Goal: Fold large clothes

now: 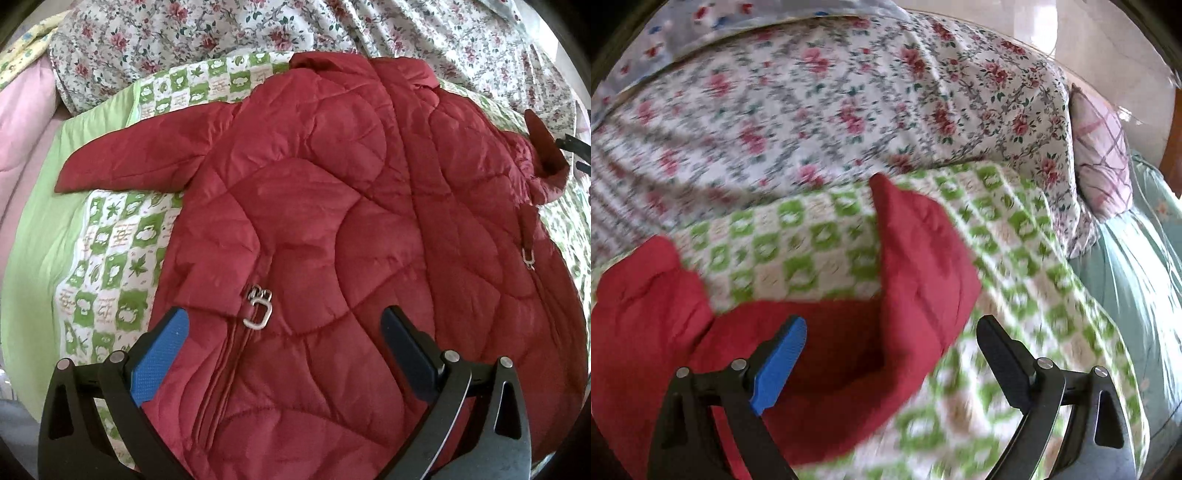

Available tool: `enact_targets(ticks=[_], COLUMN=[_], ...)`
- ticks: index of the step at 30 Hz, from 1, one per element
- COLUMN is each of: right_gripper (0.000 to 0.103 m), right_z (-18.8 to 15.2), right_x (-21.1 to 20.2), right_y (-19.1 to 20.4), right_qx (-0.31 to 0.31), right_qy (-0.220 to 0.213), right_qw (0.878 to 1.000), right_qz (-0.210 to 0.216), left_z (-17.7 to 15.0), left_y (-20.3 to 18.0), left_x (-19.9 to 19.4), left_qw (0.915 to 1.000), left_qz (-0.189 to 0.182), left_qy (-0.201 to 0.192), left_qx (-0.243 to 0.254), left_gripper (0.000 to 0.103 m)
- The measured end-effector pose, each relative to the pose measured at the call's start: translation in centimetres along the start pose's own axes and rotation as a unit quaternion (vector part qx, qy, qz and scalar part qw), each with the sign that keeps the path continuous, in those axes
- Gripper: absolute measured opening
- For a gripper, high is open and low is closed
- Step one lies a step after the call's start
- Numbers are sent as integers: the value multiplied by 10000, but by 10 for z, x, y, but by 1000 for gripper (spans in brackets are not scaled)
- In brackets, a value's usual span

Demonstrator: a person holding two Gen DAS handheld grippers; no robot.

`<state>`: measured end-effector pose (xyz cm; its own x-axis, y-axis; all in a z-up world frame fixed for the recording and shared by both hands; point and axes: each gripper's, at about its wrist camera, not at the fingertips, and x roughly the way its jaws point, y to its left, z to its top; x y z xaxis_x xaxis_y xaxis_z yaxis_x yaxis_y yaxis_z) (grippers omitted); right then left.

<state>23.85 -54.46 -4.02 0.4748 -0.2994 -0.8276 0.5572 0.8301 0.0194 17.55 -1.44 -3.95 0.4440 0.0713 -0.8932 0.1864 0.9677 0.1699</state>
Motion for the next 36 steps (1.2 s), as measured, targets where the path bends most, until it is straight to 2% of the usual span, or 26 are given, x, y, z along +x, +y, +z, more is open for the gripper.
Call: enact_targets(ticks=[2, 7, 9, 12, 15, 20, 26, 31, 36], right_gripper=[88, 66, 35, 19, 15, 15, 15, 15, 15], right_z=[8, 18, 16, 13, 7, -5, -34, -58, -91], right_x=[20, 65, 79, 76, 54, 13, -33, -76, -89], right_y=[-6, -15, -19, -24, -18, 13, 87, 168, 245], right_qx=[34, 50, 129, 312, 304, 40, -368, -899, -1339], right_qy=[28, 325, 493, 401, 141, -167, -313, -333, -186], right_qw=[9999, 9992, 9985, 9987, 9983, 9930, 9789, 9553, 9340], right_qz=[-164, -227, -178, 56, 484, 1165, 1988, 2796, 3309], left_z=[4, 9, 11, 12, 12, 13, 11, 11, 13], left_y=[0, -1, -2, -3, -3, 0, 5, 15, 31], left_x=[6, 17, 20, 24, 27, 30, 24, 20, 18], left_qw=[10000, 9999, 9998, 9997, 9993, 9985, 9975, 9955, 9891], left_qz=[7, -62, -96, -164, -268, -428, -609, -820, -1274], left_qy=[32, 107, 145, 160, 181, 214, 199, 164, 157], left_qx=[-25, -101, -116, -121, -163, -247, -311, -451, -722], left_gripper=[103, 103, 103, 103, 103, 103, 103, 103, 103])
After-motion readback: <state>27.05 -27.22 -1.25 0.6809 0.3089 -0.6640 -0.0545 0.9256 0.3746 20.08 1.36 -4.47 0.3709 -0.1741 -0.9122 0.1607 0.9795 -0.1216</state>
